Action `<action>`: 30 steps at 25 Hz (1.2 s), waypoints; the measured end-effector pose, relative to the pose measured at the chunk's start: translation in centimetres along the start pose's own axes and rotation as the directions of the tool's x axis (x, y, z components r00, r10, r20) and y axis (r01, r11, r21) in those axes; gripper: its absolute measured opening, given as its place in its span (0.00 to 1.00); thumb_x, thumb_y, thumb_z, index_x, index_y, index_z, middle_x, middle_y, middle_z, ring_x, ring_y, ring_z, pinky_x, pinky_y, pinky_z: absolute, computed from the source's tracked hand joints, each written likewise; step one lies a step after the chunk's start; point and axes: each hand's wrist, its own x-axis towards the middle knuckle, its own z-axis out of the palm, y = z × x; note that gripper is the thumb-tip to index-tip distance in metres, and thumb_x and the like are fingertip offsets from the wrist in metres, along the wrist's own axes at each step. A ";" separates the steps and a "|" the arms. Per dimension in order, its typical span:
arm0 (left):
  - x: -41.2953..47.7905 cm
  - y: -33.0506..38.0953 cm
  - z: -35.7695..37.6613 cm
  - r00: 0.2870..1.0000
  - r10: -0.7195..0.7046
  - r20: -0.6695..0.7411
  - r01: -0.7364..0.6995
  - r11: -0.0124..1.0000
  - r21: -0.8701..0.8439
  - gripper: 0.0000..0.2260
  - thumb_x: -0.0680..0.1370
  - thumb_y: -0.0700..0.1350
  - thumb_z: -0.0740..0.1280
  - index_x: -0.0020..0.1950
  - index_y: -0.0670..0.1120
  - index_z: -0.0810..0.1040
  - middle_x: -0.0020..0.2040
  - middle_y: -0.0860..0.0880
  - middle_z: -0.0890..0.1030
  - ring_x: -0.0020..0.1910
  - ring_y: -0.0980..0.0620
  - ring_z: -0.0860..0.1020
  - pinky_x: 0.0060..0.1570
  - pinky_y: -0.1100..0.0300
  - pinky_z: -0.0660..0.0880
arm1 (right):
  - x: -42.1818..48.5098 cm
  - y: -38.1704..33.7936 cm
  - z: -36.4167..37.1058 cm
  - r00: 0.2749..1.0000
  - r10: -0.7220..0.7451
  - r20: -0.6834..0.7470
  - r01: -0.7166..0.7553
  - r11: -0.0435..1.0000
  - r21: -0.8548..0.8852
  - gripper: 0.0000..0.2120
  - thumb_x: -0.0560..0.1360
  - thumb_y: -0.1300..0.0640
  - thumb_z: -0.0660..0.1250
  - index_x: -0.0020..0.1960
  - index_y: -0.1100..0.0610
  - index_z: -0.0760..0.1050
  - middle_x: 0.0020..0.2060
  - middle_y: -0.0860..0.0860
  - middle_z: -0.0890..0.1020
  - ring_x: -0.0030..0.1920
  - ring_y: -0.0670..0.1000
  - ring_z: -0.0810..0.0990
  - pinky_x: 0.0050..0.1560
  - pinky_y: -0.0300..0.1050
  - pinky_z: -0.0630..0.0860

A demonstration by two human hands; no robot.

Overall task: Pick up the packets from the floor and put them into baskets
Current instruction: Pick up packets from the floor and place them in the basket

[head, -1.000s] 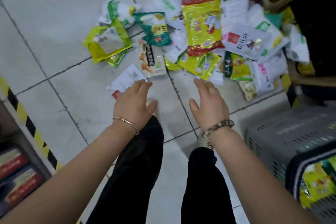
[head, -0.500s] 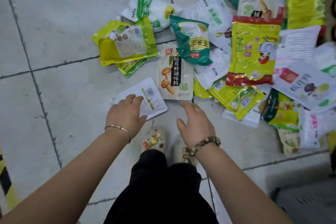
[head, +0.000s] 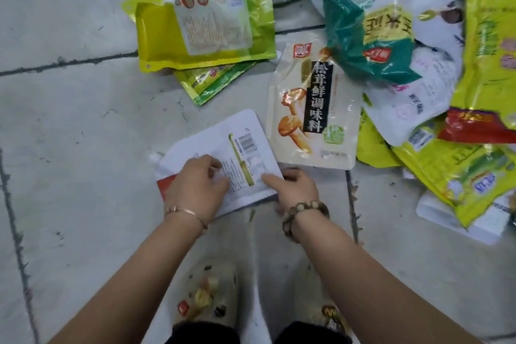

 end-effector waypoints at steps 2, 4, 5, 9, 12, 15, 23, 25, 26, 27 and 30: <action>-0.3 -0.7 0.6 0.999 0.027 -0.047 -0.030 0.997 -0.076 0.09 0.71 0.46 0.69 0.51 0.51 0.77 0.44 0.52 0.75 0.43 0.49 0.77 0.44 0.59 0.73 | 0.1 0.5 1.3 0.999 0.011 0.031 -0.014 0.995 0.103 0.08 0.65 0.53 0.76 0.38 0.54 0.77 0.36 0.51 0.82 0.38 0.52 0.81 0.40 0.47 0.78; -0.4 -0.9 0.2 0.997 0.064 -0.030 -0.067 0.993 -0.099 0.10 0.71 0.46 0.69 0.52 0.52 0.76 0.46 0.52 0.76 0.45 0.50 0.77 0.48 0.54 0.75 | -0.5 -0.3 2.2 0.995 0.016 0.100 -0.036 0.978 0.203 0.07 0.67 0.61 0.74 0.39 0.55 0.76 0.37 0.53 0.83 0.38 0.53 0.82 0.39 0.48 0.80; -0.4 -0.8 -0.3 0.995 0.102 -0.018 -0.104 0.987 -0.120 0.10 0.72 0.46 0.69 0.52 0.53 0.75 0.46 0.53 0.76 0.45 0.52 0.77 0.49 0.54 0.75 | -0.7 -0.9 2.2 0.992 -0.017 0.126 -0.010 0.977 0.211 0.08 0.68 0.64 0.73 0.40 0.55 0.75 0.39 0.53 0.83 0.39 0.53 0.82 0.39 0.48 0.80; -1.2 0.4 -3.9 0.966 0.200 -0.167 -0.254 0.865 -0.434 0.05 0.70 0.48 0.70 0.42 0.58 0.78 0.36 0.55 0.79 0.34 0.61 0.76 0.39 0.67 0.73 | -1.7 -4.4 0.4 0.925 -0.330 0.191 0.298 0.938 0.177 0.13 0.70 0.70 0.69 0.44 0.53 0.77 0.42 0.50 0.85 0.41 0.48 0.83 0.40 0.40 0.79; -2.6 1.0 -5.3 0.939 0.286 -0.190 -0.342 0.726 -0.597 0.06 0.67 0.55 0.66 0.40 0.56 0.79 0.30 0.52 0.77 0.26 0.58 0.73 0.28 0.65 0.70 | -2.9 -5.5 -0.7 0.896 -0.444 0.032 0.388 0.815 0.430 0.14 0.68 0.73 0.68 0.46 0.57 0.78 0.41 0.51 0.85 0.42 0.51 0.84 0.41 0.45 0.80; -2.8 2.2 -4.4 0.971 0.236 0.040 -0.138 0.688 -0.712 0.19 0.61 0.66 0.71 0.35 0.50 0.80 0.28 0.50 0.78 0.27 0.58 0.75 0.29 0.62 0.72 | -3.2 -5.7 -0.6 0.920 -0.374 0.115 0.196 0.696 0.691 0.18 0.61 0.67 0.69 0.52 0.63 0.78 0.46 0.60 0.84 0.47 0.62 0.82 0.49 0.59 0.79; 2.2 7.0 -3.2 0.954 -0.064 0.293 0.265 -0.275 -0.924 0.13 0.72 0.39 0.66 0.56 0.42 0.78 0.48 0.44 0.84 0.40 0.48 0.84 0.32 0.53 0.80 | -1.8 -5.4 -2.8 0.899 -0.421 -0.121 0.437 0.840 0.321 0.08 0.71 0.68 0.69 0.46 0.57 0.76 0.35 0.51 0.84 0.37 0.51 0.83 0.34 0.41 0.76; 3.3 6.8 -3.4 0.964 -0.081 0.254 0.228 -0.240 -0.944 0.10 0.75 0.35 0.63 0.53 0.43 0.79 0.44 0.47 0.85 0.38 0.49 0.84 0.29 0.55 0.79 | 0.6 -6.0 -6.3 0.801 -0.379 -0.463 0.488 0.862 0.139 0.08 0.71 0.66 0.69 0.48 0.59 0.74 0.38 0.52 0.81 0.42 0.54 0.81 0.41 0.41 0.74; 3.8 6.6 -3.6 0.973 -0.065 0.220 0.202 -0.209 -0.957 0.11 0.75 0.33 0.63 0.50 0.44 0.81 0.42 0.48 0.85 0.38 0.49 0.84 0.30 0.56 0.79 | 1.5 -6.1 -7.9 0.754 -0.374 -0.541 0.476 0.878 0.056 0.11 0.71 0.65 0.70 0.51 0.58 0.73 0.43 0.53 0.80 0.47 0.55 0.80 0.47 0.43 0.73; 4.2 6.2 -3.6 0.982 -0.038 0.185 0.175 -0.178 -0.968 0.12 0.73 0.32 0.63 0.47 0.44 0.83 0.42 0.48 0.85 0.38 0.49 0.84 0.31 0.57 0.79 | 2.2 -6.1 -8.7 0.744 -0.377 -0.551 0.441 0.897 -0.019 0.15 0.70 0.63 0.72 0.54 0.57 0.73 0.49 0.54 0.79 0.52 0.56 0.78 0.53 0.45 0.73; 4.8 5.7 -3.0 0.977 0.041 0.207 0.211 -0.103 -0.972 0.13 0.66 0.35 0.66 0.46 0.44 0.85 0.48 0.45 0.84 0.44 0.45 0.83 0.38 0.52 0.81 | 3.2 -5.9 -7.6 0.816 -0.370 -0.445 0.335 0.929 -0.158 0.25 0.66 0.57 0.75 0.60 0.57 0.71 0.53 0.53 0.77 0.54 0.55 0.77 0.57 0.47 0.72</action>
